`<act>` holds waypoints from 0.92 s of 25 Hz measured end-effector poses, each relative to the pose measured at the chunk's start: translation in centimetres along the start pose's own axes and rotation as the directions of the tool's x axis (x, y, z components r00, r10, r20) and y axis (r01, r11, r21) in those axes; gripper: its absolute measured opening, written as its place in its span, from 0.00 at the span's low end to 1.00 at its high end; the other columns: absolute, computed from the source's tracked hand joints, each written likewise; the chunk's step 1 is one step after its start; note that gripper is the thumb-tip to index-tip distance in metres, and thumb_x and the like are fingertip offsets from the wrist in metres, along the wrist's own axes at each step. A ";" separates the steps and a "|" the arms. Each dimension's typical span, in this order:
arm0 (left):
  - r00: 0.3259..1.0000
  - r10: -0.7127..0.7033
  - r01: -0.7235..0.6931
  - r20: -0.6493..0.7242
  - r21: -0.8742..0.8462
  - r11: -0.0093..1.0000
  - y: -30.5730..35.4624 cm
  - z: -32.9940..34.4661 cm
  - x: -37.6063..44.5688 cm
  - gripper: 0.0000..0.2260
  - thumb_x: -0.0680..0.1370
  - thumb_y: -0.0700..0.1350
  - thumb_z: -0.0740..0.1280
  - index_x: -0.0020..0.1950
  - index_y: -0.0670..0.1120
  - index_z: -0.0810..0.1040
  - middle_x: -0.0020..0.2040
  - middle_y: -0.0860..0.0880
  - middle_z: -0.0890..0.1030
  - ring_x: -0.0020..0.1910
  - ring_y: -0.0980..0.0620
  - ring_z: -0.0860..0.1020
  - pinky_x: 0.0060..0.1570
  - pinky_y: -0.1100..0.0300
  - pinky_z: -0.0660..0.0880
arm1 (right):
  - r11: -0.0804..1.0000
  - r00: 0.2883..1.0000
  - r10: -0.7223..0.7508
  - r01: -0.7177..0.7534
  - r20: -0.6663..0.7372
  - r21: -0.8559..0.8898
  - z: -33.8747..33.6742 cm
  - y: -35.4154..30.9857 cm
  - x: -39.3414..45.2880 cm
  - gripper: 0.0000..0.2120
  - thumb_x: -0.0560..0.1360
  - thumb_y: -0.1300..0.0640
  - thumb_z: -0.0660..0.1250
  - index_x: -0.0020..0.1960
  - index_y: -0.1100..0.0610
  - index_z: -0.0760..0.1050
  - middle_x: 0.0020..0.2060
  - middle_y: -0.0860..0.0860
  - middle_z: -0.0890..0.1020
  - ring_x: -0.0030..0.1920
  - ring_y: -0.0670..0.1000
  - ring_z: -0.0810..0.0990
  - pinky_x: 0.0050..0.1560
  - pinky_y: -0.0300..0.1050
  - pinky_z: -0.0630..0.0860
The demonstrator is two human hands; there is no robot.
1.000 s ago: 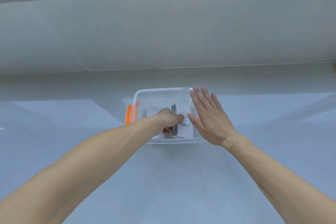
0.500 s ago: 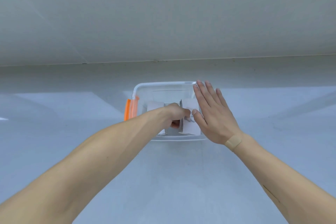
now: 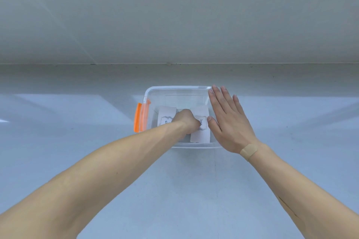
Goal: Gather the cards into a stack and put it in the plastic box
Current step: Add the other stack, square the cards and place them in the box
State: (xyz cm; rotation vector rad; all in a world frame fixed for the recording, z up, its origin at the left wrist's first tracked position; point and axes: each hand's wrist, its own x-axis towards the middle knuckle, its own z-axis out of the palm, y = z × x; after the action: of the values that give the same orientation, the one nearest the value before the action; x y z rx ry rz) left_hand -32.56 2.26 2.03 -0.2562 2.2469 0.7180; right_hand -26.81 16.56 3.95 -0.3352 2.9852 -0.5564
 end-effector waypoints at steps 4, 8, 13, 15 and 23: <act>0.999 -0.029 0.031 0.038 -0.036 0.999 -0.1 0.2 0.0 0.12 0.74 0.48 0.68 0.37 0.44 0.69 0.32 0.48 0.72 0.30 0.48 0.72 0.29 0.62 0.66 | 1.000 1.000 0.001 -0.001 -0.002 -0.001 0.1 0.1 0.0 0.30 0.79 0.48 0.46 0.78 0.56 0.42 0.79 0.49 0.44 0.77 0.49 0.37 0.77 0.55 0.41; 0.999 -0.037 0.038 0.032 -0.034 0.999 -0.1 0.9 0.4 0.15 0.74 0.50 0.69 0.36 0.45 0.68 0.32 0.48 0.71 0.32 0.47 0.73 0.31 0.62 0.67 | 1.000 1.000 0.000 0.000 -0.011 -0.001 0.3 0.2 0.0 0.31 0.79 0.49 0.47 0.78 0.56 0.42 0.79 0.49 0.44 0.77 0.49 0.37 0.77 0.55 0.41; 0.999 -0.024 0.025 0.048 -0.035 0.999 -0.1 0.9 0.7 0.12 0.74 0.50 0.69 0.39 0.44 0.71 0.36 0.48 0.75 0.37 0.46 0.76 0.36 0.60 0.71 | 1.000 1.000 -0.005 0.005 -0.022 0.009 0.3 0.2 0.1 0.31 0.79 0.50 0.48 0.78 0.56 0.42 0.78 0.49 0.44 0.77 0.48 0.37 0.77 0.54 0.40; 0.999 0.027 -0.029 0.031 0.071 0.997 -0.1 0.9 0.7 0.13 0.75 0.51 0.68 0.38 0.45 0.69 0.35 0.49 0.74 0.36 0.47 0.75 0.31 0.61 0.68 | 1.000 1.000 -0.003 0.003 -0.025 0.016 0.3 0.1 0.1 0.31 0.79 0.51 0.49 0.78 0.56 0.42 0.79 0.49 0.44 0.77 0.48 0.37 0.77 0.53 0.40; 0.981 0.174 -0.191 0.081 0.326 0.926 0.2 1.5 0.4 0.14 0.80 0.50 0.58 0.49 0.40 0.77 0.50 0.41 0.82 0.49 0.41 0.80 0.39 0.57 0.72 | 1.000 1.000 -0.005 0.004 -0.023 -0.007 0.3 0.2 0.1 0.31 0.80 0.52 0.51 0.78 0.55 0.41 0.79 0.49 0.43 0.77 0.48 0.36 0.76 0.55 0.39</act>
State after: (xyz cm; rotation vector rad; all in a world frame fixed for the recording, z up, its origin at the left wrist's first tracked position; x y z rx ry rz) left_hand -31.96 3.25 0.98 0.1376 2.3179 0.4197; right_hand -26.89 16.63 3.55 -0.3384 3.0100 -0.5548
